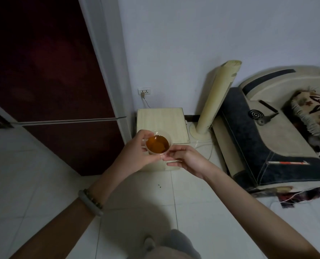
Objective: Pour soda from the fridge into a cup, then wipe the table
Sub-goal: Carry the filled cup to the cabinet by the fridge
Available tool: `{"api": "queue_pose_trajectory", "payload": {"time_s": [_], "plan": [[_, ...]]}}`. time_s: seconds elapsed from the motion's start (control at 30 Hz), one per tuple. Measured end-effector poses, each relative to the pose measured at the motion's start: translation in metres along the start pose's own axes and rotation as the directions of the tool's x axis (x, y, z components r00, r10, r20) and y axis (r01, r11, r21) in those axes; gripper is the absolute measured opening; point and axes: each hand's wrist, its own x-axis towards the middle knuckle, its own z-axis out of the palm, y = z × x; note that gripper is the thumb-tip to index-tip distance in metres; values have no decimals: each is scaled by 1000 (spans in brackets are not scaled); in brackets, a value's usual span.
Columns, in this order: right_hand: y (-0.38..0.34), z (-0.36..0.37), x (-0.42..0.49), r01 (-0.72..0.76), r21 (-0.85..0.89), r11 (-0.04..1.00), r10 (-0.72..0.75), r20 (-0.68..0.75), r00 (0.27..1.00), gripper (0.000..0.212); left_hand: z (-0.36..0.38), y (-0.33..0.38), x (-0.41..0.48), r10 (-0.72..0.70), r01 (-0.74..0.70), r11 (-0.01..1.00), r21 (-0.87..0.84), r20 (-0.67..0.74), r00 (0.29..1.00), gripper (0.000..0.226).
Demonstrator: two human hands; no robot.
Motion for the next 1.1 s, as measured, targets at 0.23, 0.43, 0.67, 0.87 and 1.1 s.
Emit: {"api": "queue_pose_trajectory", "payload": {"time_s": [0.23,0.43,0.67,0.87,1.1], "plan": [[-35,-40,95,-23,-4,1000,23,-39,999,29,-6,-14,104,-9,6,998,-68,-41,999,67],[-58,-95,179,-64,-21,998,63,-54,997,32,-1,-29,194,-58,57,995,-85,-3,998,68],[-63,-162,281,-159,-47,986,157,-34,987,32,20,-54,294,-182,186,971,-153,42,982,60],[-47,-200,352,-237,-29,971,236,-43,971,37,50,-108,365,-262,266,941,-209,47,964,64],[15,-221,428,-254,-245,936,229,-128,965,43,94,-203,418,-264,272,942,-199,65,962,67]]}}
